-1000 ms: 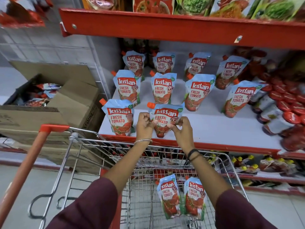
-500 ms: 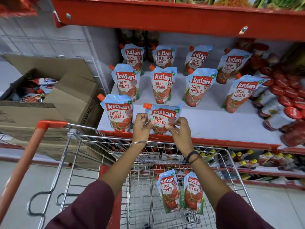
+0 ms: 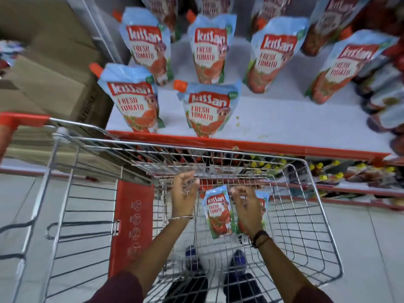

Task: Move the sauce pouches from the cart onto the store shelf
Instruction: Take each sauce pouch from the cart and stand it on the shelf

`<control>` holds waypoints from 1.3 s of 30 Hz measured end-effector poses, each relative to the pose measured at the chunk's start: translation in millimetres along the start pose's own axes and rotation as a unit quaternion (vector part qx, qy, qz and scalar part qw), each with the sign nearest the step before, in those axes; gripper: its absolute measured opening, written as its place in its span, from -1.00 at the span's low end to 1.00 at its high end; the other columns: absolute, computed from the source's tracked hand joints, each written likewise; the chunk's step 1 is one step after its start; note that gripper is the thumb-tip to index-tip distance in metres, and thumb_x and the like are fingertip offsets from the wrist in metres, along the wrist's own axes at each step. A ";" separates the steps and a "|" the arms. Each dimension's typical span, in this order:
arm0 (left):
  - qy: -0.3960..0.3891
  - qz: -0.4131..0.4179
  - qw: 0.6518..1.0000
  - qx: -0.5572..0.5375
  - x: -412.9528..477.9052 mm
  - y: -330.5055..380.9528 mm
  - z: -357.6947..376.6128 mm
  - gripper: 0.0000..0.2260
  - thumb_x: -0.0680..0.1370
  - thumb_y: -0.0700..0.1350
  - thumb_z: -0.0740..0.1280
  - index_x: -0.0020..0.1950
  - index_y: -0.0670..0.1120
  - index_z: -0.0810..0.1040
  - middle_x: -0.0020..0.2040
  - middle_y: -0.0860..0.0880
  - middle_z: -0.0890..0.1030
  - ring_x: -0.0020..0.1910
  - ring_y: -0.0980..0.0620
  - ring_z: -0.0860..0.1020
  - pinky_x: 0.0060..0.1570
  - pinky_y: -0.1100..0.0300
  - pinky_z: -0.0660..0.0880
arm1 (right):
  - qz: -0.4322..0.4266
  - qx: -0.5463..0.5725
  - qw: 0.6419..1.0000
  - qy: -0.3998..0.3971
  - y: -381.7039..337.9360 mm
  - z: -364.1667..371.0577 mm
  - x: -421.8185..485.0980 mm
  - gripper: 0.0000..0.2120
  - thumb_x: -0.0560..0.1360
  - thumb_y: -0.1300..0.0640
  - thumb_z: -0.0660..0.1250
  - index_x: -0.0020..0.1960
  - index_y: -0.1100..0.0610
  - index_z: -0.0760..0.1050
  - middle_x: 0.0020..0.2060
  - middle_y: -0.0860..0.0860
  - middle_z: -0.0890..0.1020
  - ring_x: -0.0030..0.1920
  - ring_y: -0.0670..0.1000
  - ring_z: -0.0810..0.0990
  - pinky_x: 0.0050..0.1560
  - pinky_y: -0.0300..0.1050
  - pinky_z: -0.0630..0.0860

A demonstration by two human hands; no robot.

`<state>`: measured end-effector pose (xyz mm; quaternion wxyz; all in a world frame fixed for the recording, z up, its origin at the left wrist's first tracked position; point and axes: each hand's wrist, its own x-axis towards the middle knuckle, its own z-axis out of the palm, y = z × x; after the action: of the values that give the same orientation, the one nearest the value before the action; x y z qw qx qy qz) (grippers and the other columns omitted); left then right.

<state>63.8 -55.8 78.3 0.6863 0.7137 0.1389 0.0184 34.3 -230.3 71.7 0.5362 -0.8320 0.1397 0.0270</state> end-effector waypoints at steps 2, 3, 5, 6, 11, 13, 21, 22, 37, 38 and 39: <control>-0.003 -0.056 0.998 0.042 -3.3 -31.9 4.6 -0.80 0.47 -0.19 0.33 0.06 -0.18 0.44 -0.04 0.00 0.53 -0.08 0.22 0.53 -0.14 0.57 0.43 | 0.046 -0.032 0.998 -0.008 30.3 5.0 0.7 -0.91 0.56 0.08 0.22 -0.03 0.09 0.46 -0.16 0.02 0.54 -0.19 -0.18 0.53 -0.10 -0.33 0.50; -0.004 -0.084 0.995 0.055 -4.9 -50.0 7.3 -0.84 0.47 -0.29 0.31 0.02 -0.22 0.43 -0.10 -0.01 0.50 -0.13 0.27 0.51 -0.18 0.59 0.42 | 0.069 -0.052 0.996 -0.009 43.3 7.0 2.4 -0.91 0.56 0.15 0.23 -0.04 0.15 0.48 -0.16 0.04 0.53 -0.22 -0.18 0.50 -0.13 -0.46 0.45; -0.014 -0.138 0.987 0.085 -8.1 -86.7 11.7 -0.82 0.45 -0.41 0.28 -0.03 -0.20 0.41 -0.18 0.00 0.46 -0.21 0.29 0.51 -0.23 0.57 0.43 | 0.116 -0.080 0.990 -0.028 72.9 12.7 8.8 -0.87 0.55 0.21 0.23 -0.03 0.28 0.49 -0.18 0.06 0.52 -0.26 -0.18 0.47 -0.14 -0.47 0.45; -0.019 -0.162 0.981 0.106 -9.3 -104.6 13.7 -0.81 0.44 -0.42 0.30 -0.07 -0.17 0.42 -0.18 0.01 0.46 -0.22 0.30 0.52 -0.23 0.55 0.45 | 0.132 -0.091 0.986 -0.053 85.8 17.0 12.9 -0.84 0.55 0.19 0.22 0.00 0.29 0.48 -0.15 0.06 0.52 -0.24 -0.14 0.48 -0.07 -0.28 0.51; -0.087 -0.337 0.913 0.215 -11.7 -173.3 24.9 -0.70 0.48 -0.19 0.32 0.20 -0.15 0.39 0.02 -0.07 0.48 0.04 -0.04 0.49 0.04 0.15 0.44 | 0.202 -0.157 0.943 -0.211 164.9 52.0 35.0 -0.73 0.44 -0.05 0.24 0.06 0.07 0.46 0.05 0.08 0.62 0.00 0.09 0.60 0.04 0.04 0.58; -0.074 -0.386 0.898 0.197 -12.7 -186.0 34.1 -0.69 0.48 -0.24 0.31 0.20 -0.22 0.39 0.04 -0.13 0.54 0.00 -0.09 0.50 -0.06 0.16 0.42 | 0.209 -0.166 0.943 -0.200 164.8 62.2 38.3 -0.76 0.43 -0.05 0.23 0.05 0.00 0.43 0.05 0.11 0.63 0.06 0.17 0.60 0.02 0.04 0.58; -0.023 -0.460 0.883 0.087 -12.1 -183.9 58.4 -0.84 0.42 -0.36 0.33 -0.03 -0.23 0.45 -0.10 -0.18 0.55 -0.20 -0.06 0.53 -0.46 0.24 0.51 | 0.252 -0.124 0.949 -0.143 159.2 69.7 48.8 -0.77 0.46 0.19 0.27 0.10 0.21 0.45 -0.04 0.10 0.64 -0.07 0.17 0.64 -0.17 -0.02 0.60; -0.018 -0.455 0.885 0.094 -12.1 -188.4 57.2 -0.82 0.41 -0.35 0.36 -0.07 -0.19 0.42 -0.07 -0.19 0.53 -0.13 -0.10 0.52 -0.36 0.16 0.54 | 0.259 -0.104 0.949 -0.145 159.2 68.8 49.6 -0.78 0.45 0.22 0.28 0.09 0.24 0.47 -0.05 0.10 0.65 -0.07 0.16 0.65 -0.17 -0.02 0.60; -0.030 -0.276 0.948 0.158 -48.9 -82.1 59.3 -0.64 0.30 -0.38 0.42 -0.23 0.01 0.34 -0.14 -0.10 0.52 -0.11 -0.09 0.50 -0.33 0.26 0.47 | 0.274 0.109 0.952 -0.087 80.2 -13.7 12.8 -0.73 0.44 0.43 0.29 0.14 0.33 0.46 -0.07 0.16 0.60 -0.10 0.11 0.59 -0.40 -0.33 0.54; -0.036 -0.255 0.952 0.167 -52.9 -69.3 59.9 -0.64 0.31 -0.38 0.41 -0.23 0.04 0.35 -0.16 -0.09 0.53 -0.12 -0.10 0.51 -0.24 0.18 0.48 | 0.261 0.132 0.953 -0.079 72.4 -21.9 9.2 -0.72 0.44 0.45 0.28 0.14 0.35 0.45 -0.05 0.16 0.59 -0.12 0.10 0.59 -0.40 -0.38 0.54; -0.042 -0.235 0.956 0.168 -57.2 -56.1 60.9 -0.62 0.32 -0.37 0.40 -0.25 0.07 0.34 -0.17 -0.09 0.53 -0.11 -0.11 0.53 -0.20 0.08 0.49 | 0.244 0.158 0.954 -0.081 63.4 -31.0 4.7 -0.73 0.44 0.48 0.27 0.13 0.35 0.45 -0.02 0.17 0.58 -0.16 0.04 0.61 -0.37 -0.39 0.56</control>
<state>12.4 -126.9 29.0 0.5467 0.7660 0.2748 -0.1973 19.0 -283.6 27.8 0.6474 -0.6724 0.2969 0.2014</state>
